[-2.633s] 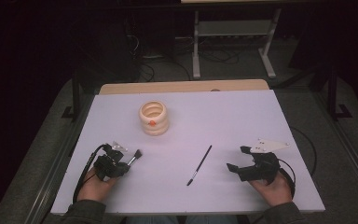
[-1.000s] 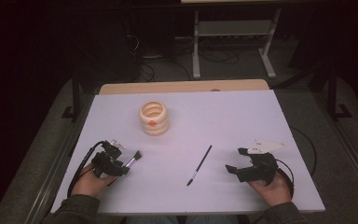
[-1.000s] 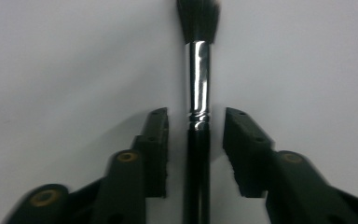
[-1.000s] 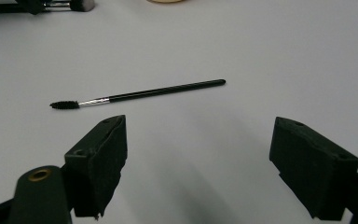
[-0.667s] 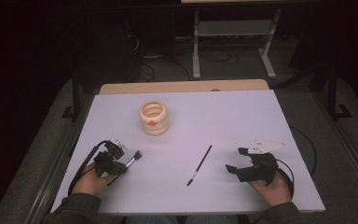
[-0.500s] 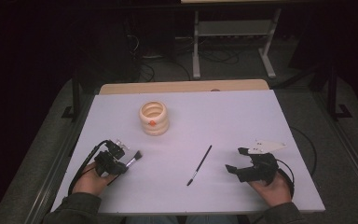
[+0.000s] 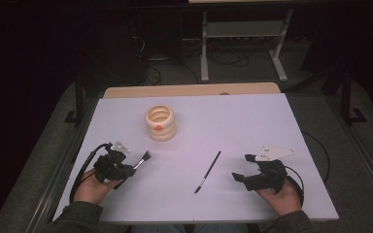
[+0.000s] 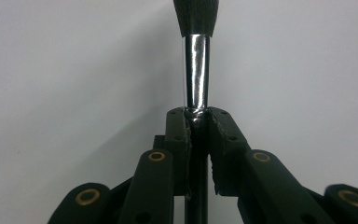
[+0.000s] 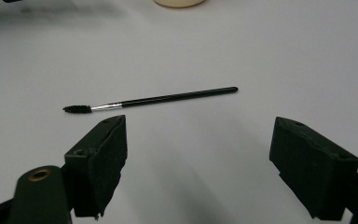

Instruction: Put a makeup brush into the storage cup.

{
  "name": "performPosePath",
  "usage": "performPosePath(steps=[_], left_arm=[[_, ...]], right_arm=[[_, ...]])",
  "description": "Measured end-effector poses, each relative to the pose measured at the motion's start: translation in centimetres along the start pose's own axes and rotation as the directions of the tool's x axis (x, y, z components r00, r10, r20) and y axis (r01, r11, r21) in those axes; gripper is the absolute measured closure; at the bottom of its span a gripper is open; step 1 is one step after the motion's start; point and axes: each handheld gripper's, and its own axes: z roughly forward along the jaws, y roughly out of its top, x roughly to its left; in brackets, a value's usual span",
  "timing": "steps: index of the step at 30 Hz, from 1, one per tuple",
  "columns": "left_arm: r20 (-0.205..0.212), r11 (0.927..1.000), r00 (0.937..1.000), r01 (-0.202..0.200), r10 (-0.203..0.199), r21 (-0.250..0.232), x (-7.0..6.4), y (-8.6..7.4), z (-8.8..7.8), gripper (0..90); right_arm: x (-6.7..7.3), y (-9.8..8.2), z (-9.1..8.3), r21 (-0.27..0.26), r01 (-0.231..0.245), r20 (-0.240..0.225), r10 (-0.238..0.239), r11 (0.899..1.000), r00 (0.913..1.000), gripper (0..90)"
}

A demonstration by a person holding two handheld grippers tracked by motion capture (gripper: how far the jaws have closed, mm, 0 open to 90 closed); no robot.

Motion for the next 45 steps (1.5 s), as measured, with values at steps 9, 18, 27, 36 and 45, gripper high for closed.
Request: performPosePath(steps=[9, 18, 27, 36, 45], left_arm=[[0.078, 0.9944, 0.9964, -0.024, 0.033, -0.103, -1.0, 1.4, -1.2, 78.7], [0.117, 0.9849, 0.9893, -0.067, 0.087, -0.159, -2.1, 3.0, -2.4, 78.8], [0.161, 0.9636, 0.9759, -0.104, 0.147, -0.246, -3.4, 4.5, -3.3, 78.7], [0.212, 0.9444, 0.9604, -0.110, 0.181, -0.310, -4.0, 5.3, -3.1, 78.8], [0.217, 0.9262, 0.9503, -0.137, 0.223, -0.351, -5.0, 5.7, -3.0, 78.7]], right_arm=[[0.6, 0.7, 0.0, -0.009, 0.007, -0.038, -0.007, 1.000, 0.9993, 17.8], [1.3, 2.4, 0.2, -0.014, 0.028, -0.113, -0.030, 1.000, 0.9932, 19.4], [1.8, 5.2, 1.4, -0.007, 0.033, -0.193, -0.034, 0.999, 0.9806, 20.3], [2.6, 7.4, 2.5, -0.011, 0.048, -0.248, -0.049, 0.999, 0.9675, 21.7], [3.3, 8.7, 3.7, -0.002, 0.048, -0.294, -0.047, 0.999, 0.9545, 23.6]])
